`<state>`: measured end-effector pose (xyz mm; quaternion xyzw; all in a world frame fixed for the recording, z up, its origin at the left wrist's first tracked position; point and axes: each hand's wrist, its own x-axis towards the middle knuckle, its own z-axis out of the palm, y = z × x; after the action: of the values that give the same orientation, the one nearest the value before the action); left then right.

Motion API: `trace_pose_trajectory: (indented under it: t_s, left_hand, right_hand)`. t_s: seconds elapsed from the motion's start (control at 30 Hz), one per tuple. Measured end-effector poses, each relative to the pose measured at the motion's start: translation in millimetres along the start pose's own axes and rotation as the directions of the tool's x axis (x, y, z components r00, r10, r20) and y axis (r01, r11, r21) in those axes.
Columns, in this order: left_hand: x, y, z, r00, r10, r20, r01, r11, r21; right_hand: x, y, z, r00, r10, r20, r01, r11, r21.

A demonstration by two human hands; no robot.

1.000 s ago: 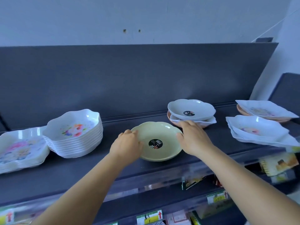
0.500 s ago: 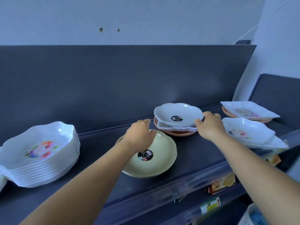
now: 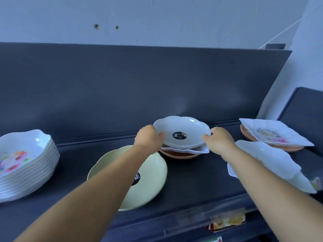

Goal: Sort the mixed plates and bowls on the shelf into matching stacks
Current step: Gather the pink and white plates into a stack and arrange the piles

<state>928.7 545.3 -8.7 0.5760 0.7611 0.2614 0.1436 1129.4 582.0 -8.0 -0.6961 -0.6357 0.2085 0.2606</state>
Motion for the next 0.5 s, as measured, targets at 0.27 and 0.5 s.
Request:
trace_pose_trajectory:
  t_s: [0.27,0.5]
  left_hand:
    - [-27,2,-20,0.976,-0.091,-0.197,0.062,0.987,-0.148]
    - [-80,-37,-55,0.956,-0.157,-0.246,0.138,0.986,-0.092]
  right_hand:
    - [-13,-15,-15,0.979,-0.205,-0.023,0.206,0.974,0.091]
    - [-78,-36,-6,0.933,-0.334,0.137,0.324,0.942,0.09]
